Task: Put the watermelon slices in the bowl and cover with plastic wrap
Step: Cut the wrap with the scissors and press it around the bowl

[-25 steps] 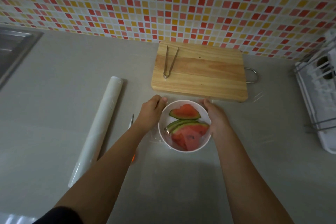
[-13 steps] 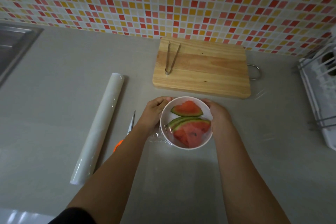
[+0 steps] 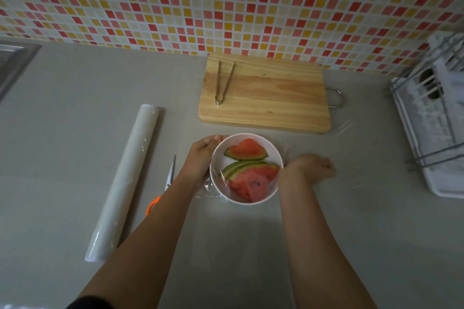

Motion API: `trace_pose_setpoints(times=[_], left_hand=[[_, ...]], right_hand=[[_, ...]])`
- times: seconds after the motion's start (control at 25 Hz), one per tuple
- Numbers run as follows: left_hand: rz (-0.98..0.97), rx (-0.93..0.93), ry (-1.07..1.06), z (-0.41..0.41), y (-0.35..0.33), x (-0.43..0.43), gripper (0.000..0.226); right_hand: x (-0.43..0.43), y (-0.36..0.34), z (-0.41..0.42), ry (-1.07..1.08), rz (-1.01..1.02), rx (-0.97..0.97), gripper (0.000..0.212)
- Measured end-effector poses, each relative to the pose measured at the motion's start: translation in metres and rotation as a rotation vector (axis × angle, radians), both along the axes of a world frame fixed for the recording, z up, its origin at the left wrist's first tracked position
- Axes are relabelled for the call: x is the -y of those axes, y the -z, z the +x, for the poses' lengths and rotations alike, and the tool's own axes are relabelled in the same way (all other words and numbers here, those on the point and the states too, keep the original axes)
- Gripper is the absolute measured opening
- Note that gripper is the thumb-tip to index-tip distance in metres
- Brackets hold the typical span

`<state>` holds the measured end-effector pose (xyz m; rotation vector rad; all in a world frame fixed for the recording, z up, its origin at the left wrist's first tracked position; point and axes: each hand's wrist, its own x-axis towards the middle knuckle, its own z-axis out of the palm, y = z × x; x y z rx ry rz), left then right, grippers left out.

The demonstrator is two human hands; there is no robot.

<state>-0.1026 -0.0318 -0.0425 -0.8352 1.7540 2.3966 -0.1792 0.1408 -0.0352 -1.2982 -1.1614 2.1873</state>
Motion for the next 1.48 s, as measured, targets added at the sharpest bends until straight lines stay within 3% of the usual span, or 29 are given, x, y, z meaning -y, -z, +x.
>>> trace_pose_setpoints(times=[0.04,0.12,0.2,0.28,0.36,0.48,0.68,0.88,0.96,1.16,1.28,1.36,1.48], left_hand=[[-0.012,0.005,-0.008,0.000,0.000,0.000,0.028],[-0.027,0.021,-0.019,-0.001,0.001,0.000,0.027],[-0.020,0.027,-0.022,-0.001,0.001,0.000,0.026],[-0.019,0.029,-0.026,-0.002,0.002,0.001,0.026],[-0.024,0.030,-0.027,-0.002,0.002,0.000,0.027],[-0.034,0.020,-0.016,-0.001,0.002,-0.001,0.025],[-0.074,0.012,0.023,-0.002,0.001,-0.001,0.023],[-0.118,0.011,0.037,-0.002,0.000,-0.003,0.024],[-0.119,0.032,0.008,-0.002,0.000,-0.003,0.023],[-0.231,0.145,-0.060,-0.003,0.004,0.000,0.021],[-0.502,0.191,-0.052,-0.004,0.003,0.002,0.022],[-0.748,0.222,-0.043,-0.007,0.001,0.004,0.031],[-0.784,0.245,-0.163,-0.003,0.000,0.011,0.048]], right_hand=[[-0.005,-0.003,0.004,0.129,0.069,-0.094,0.026],[-0.008,-0.016,0.020,-0.063,0.248,-0.302,0.022],[-0.011,-0.012,0.034,-0.598,0.553,-0.496,0.030],[-0.011,0.002,0.043,-1.106,0.705,-0.590,0.036],[-0.009,0.012,0.040,-1.262,0.694,-0.601,0.046],[-0.005,0.017,0.038,-1.242,0.637,-0.554,0.051],[0.001,0.019,0.036,-1.203,0.244,-0.330,0.063],[0.003,0.014,0.034,-1.210,0.184,-0.079,0.079],[0.004,0.012,0.034,-1.182,0.234,0.014,0.083],[0.007,0.004,0.041,-1.002,0.762,0.192,0.089],[0.005,0.009,0.042,-0.919,0.928,0.270,0.091],[0.004,0.012,0.042,-0.883,0.905,0.309,0.088],[-0.005,0.015,0.040,-0.808,0.719,0.199,0.079]])
